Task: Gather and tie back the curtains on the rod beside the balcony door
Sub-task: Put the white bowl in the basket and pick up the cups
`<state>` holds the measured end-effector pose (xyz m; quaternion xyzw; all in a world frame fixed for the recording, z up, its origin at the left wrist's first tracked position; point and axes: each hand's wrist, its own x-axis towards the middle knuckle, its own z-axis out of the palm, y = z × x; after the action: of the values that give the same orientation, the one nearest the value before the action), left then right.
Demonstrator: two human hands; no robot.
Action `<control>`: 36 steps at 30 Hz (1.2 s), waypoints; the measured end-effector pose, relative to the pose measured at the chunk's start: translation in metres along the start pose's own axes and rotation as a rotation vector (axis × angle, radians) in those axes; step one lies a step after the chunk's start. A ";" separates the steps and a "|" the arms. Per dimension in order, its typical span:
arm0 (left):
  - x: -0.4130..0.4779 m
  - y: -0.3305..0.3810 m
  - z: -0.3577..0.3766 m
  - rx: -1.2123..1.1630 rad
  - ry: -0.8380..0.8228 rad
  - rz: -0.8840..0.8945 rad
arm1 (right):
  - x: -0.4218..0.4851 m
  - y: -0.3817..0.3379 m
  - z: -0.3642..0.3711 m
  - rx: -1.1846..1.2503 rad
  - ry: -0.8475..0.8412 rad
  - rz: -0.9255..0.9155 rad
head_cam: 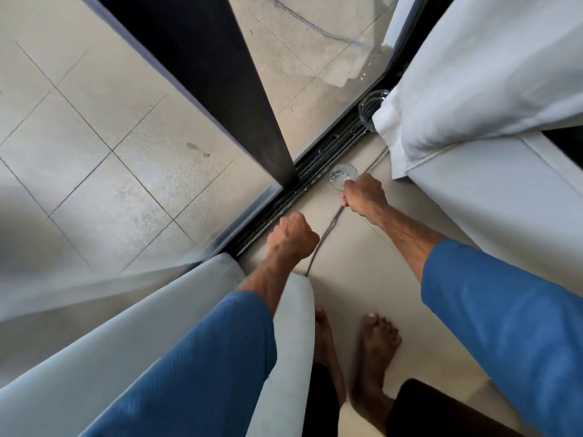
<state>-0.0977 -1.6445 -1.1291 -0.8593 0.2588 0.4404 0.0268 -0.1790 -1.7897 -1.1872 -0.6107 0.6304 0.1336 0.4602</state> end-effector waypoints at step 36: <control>-0.577 0.139 0.146 0.233 -0.417 0.652 | -0.694 0.347 -0.256 0.760 0.694 0.309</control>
<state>-0.5470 -1.4821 -0.7485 -0.6156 0.5550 0.5583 0.0349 -0.7136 -1.4520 -0.6694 -0.3096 0.8319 -0.2477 0.3884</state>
